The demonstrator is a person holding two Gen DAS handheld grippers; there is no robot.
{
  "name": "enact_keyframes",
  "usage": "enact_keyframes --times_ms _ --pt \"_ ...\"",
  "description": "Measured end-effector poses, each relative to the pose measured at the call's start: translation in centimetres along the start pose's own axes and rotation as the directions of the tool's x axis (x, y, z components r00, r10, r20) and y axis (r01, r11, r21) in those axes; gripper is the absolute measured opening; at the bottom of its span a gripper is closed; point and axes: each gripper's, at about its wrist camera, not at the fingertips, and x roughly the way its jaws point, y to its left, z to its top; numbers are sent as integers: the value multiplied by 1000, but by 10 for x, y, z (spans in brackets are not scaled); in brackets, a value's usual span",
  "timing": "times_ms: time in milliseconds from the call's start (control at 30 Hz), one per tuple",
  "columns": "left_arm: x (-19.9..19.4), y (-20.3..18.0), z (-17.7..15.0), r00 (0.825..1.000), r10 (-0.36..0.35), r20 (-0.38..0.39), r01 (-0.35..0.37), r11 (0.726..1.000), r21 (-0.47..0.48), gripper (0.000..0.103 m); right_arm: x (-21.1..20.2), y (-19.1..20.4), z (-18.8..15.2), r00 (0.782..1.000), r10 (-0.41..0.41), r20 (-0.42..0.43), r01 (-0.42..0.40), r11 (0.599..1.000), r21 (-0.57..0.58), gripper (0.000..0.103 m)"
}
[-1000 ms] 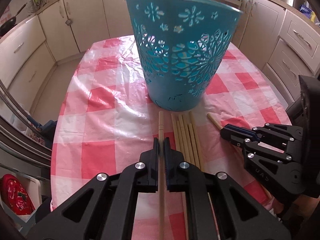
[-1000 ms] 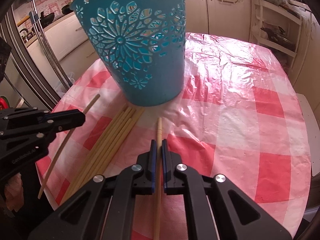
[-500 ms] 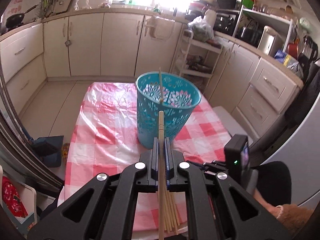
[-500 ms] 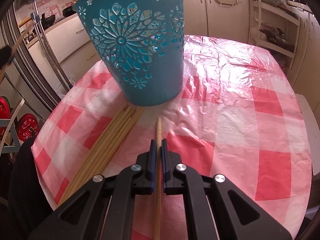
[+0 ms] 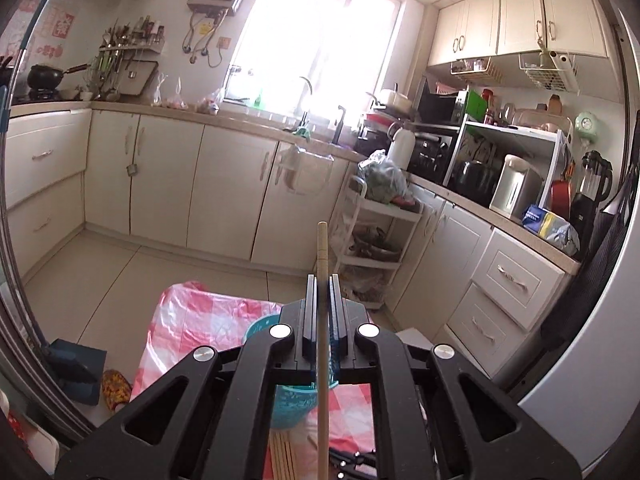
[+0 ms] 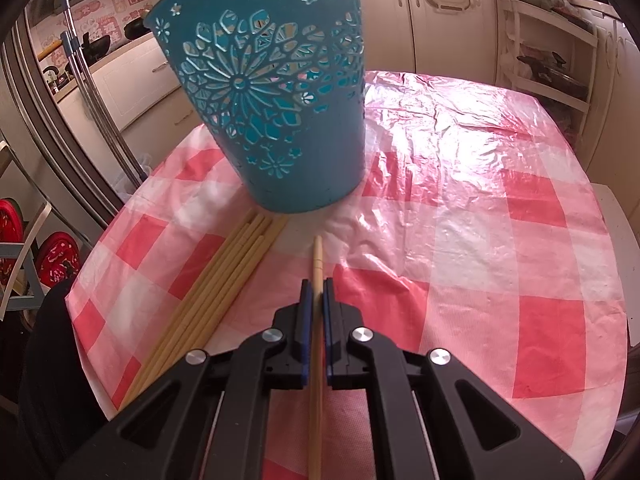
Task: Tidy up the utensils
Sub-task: 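Lift the left tool's chopstick into the basket while the right tool holds its chopstick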
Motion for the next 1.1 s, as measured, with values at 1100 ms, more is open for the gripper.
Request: enact_keyframes --times_ms 1100 --pt "147 29 -60 970 237 45 -235 971 -43 5 0 -11 1 999 47 0 -47 998 40 5"
